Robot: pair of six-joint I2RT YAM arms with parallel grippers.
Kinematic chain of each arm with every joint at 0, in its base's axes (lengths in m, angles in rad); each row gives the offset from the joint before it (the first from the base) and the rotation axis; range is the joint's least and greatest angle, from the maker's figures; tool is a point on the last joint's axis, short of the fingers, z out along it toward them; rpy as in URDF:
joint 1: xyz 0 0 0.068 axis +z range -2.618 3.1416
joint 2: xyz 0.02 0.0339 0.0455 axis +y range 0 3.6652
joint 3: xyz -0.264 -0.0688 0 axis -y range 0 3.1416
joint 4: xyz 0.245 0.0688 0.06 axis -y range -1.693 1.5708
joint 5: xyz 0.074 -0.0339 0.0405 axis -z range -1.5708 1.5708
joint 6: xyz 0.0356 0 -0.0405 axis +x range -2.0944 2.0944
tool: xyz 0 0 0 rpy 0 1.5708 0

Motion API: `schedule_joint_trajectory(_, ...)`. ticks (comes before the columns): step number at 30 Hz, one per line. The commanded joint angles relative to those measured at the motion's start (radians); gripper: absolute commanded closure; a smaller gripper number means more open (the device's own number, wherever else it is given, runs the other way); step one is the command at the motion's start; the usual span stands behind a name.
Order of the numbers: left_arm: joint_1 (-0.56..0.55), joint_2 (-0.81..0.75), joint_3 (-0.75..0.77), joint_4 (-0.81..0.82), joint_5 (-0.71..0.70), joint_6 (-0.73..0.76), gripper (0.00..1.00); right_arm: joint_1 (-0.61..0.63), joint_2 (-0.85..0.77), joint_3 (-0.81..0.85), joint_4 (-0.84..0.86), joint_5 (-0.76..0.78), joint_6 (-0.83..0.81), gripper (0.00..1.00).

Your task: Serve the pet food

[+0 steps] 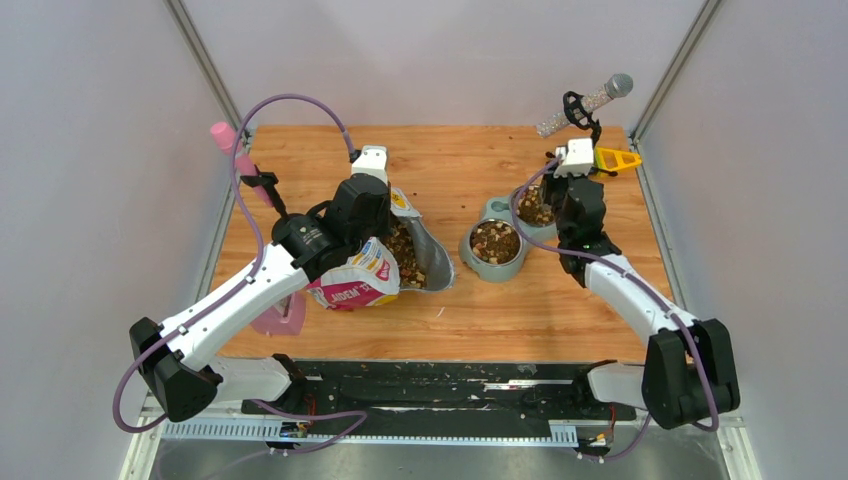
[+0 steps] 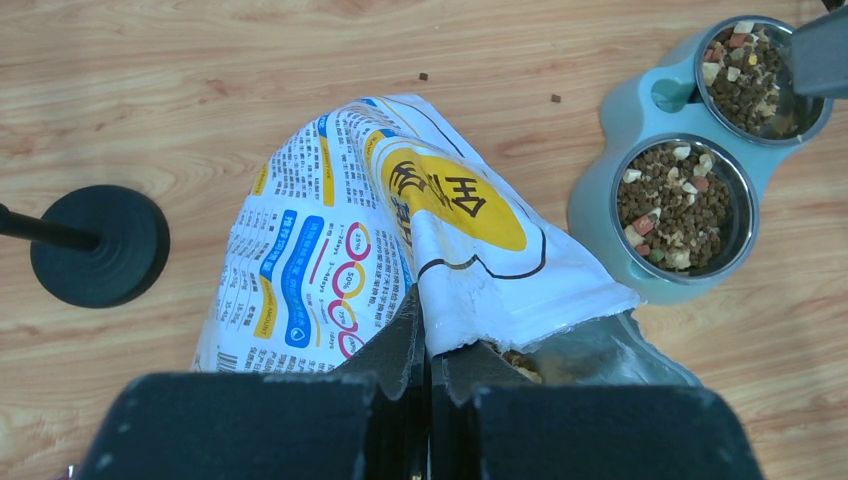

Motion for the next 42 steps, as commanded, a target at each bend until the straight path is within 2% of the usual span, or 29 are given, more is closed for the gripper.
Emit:
schedule_joint_trajectory(1, -0.001, -0.022, 0.055, 0.128, -0.045, 0.008, 1.0, -0.002, -0.135, 0.034, 0.061, 0.056, 0.096, 1.0)
schedule_joint_trajectory(2, -0.001, -0.021, 0.059, 0.128, -0.048, 0.008, 1.0, -0.001, -0.158, 0.057, -0.003, 0.078, 0.151, 1.0)
schedule_joint_trajectory(4, -0.001, -0.015, 0.063, 0.126, -0.053, 0.009, 1.0, -0.002, -0.212, 0.128, -0.185, 0.105, 0.358, 1.0)
schedule_joint_trajectory(6, -0.001, -0.009, 0.068, 0.126, -0.061, 0.01, 1.0, -0.001, -0.274, 0.183, -0.349, 0.057, 0.526, 1.0)
schedule_joint_trajectory(9, -0.001, 0.01, 0.085, 0.122, -0.065, 0.01, 1.0, 0.0, -0.384, 0.198, -0.447, -0.215, 0.71, 1.0)
schedule_joint_trajectory(12, -0.001, 0.024, 0.097, 0.118, -0.063, 0.008, 1.0, 0.022, -0.456, 0.191, -0.448, -0.519, 0.837, 1.0)
schedule_joint_trajectory(14, -0.001, 0.034, 0.104, 0.117, -0.069, 0.009, 1.0, 0.097, -0.475, 0.192, -0.45, -0.572, 0.868, 1.0)
schedule_joint_trajectory(19, 0.001, 0.053, 0.135, 0.105, -0.083, 0.01, 1.0, 0.441, -0.441, 0.215, -0.466, -0.333, 0.754, 1.0)
schedule_joint_trajectory(23, 0.001, 0.065, 0.15, 0.096, -0.077, 0.005, 1.0, 0.684, -0.304, 0.238, -0.448, 0.005, 0.636, 1.0)
schedule_joint_trajectory(26, 0.001, 0.066, 0.157, 0.084, -0.071, -0.003, 1.0, 0.797, -0.194, 0.266, -0.382, 0.283, 0.53, 1.0)
schedule_joint_trajectory(29, 0.0, 0.066, 0.159, 0.08, -0.064, -0.009, 1.0, 0.841, -0.116, 0.272, -0.279, 0.446, 0.453, 1.0)
schedule_joint_trajectory(34, 0.001, 0.064, 0.161, 0.063, -0.077, -0.005, 1.0, 0.844, -0.163, 0.259, -0.253, 0.393, 0.464, 1.0)
schedule_joint_trajectory(37, 0.001, 0.06, 0.163, 0.064, -0.074, -0.008, 1.0, 0.845, -0.18, 0.222, -0.222, 0.425, 0.441, 1.0)
schedule_joint_trajectory(40, 0.0, 0.067, 0.178, 0.056, -0.071, -0.019, 1.0, 0.854, -0.119, 0.197, -0.153, 0.48, 0.39, 1.0)
schedule_joint_trajectory(42, 0.0, 0.077, 0.197, 0.039, -0.079, -0.032, 1.0, 0.881, -0.048, 0.196, -0.046, 0.562, 0.304, 1.0)
